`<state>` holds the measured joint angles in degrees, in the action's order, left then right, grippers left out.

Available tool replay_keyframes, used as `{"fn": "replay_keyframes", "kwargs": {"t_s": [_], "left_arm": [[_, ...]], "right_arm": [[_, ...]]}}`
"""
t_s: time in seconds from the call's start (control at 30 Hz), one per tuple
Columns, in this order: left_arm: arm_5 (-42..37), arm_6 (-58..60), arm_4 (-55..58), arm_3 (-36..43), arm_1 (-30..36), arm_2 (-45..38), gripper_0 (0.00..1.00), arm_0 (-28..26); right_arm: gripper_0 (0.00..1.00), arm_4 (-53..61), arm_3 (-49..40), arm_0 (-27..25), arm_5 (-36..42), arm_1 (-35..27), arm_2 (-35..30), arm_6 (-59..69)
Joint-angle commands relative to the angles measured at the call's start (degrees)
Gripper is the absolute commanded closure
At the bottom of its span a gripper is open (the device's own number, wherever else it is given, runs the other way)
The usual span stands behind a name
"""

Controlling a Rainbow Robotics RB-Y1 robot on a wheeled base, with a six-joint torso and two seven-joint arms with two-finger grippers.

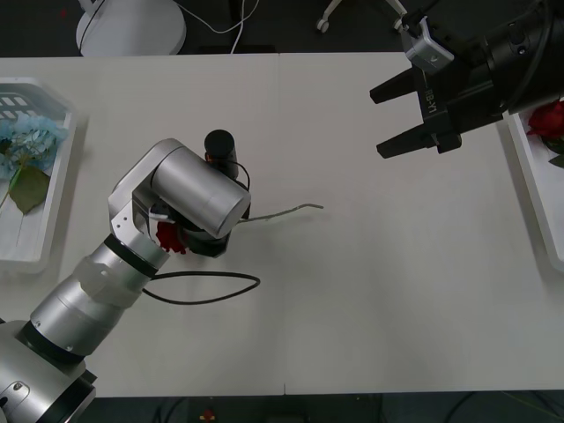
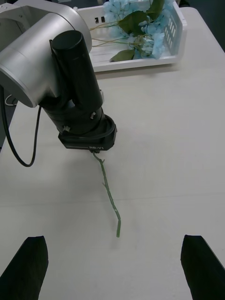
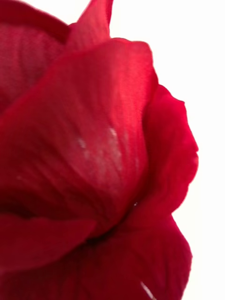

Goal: Put the red flowers into the right box and the blue flowers into the left box

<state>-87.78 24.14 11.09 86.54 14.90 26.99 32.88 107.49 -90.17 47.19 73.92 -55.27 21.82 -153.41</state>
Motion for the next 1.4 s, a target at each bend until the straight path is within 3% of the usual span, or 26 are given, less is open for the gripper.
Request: {"fn": "replay_keyframes", "kwargs": {"t_s": [0.03,0.3,0.6,0.8,1.03,1.23,1.4], "left_arm": [[-1.08,-10.69,-1.69,4.78,2.94,-3.53,1.00,-1.15],[-0.99,-36.53,-2.83,9.00,5.23,-9.59,1.00,-1.15],[8.07,-70.02,2.62,10.85,6.02,-19.44,1.00,-1.24],[11.58,-92.34,9.21,10.85,6.46,-24.80,1.00,-1.24],[18.26,-111.94,22.39,10.85,7.51,-27.96,1.00,-3.35],[28.37,-125.39,39.09,10.93,8.83,-28.22,1.00,-7.39],[32.67,-136.29,53.51,10.93,10.41,-29.28,1.00,-10.47]], "right_arm": [[0.18,0.96,-0.10,-0.08,0.35,-1.60,-1.16,-1.59],[0.18,2.02,-0.10,-0.08,0.79,-2.39,-1.16,-1.59],[0.18,4.04,1.57,-0.70,2.46,-2.83,-1.25,-1.59],[0.18,8.00,2.89,-3.95,2.55,-2.83,-1.16,-1.59],[0.18,10.11,2.28,-7.11,2.64,-2.48,-1.16,1.72],[0.07,9.75,1.93,-8.17,2.55,-1.25,-1.16,11.65],[0.06,8.96,1.84,-9.66,0.70,1.04,-1.16,18.15]]}}
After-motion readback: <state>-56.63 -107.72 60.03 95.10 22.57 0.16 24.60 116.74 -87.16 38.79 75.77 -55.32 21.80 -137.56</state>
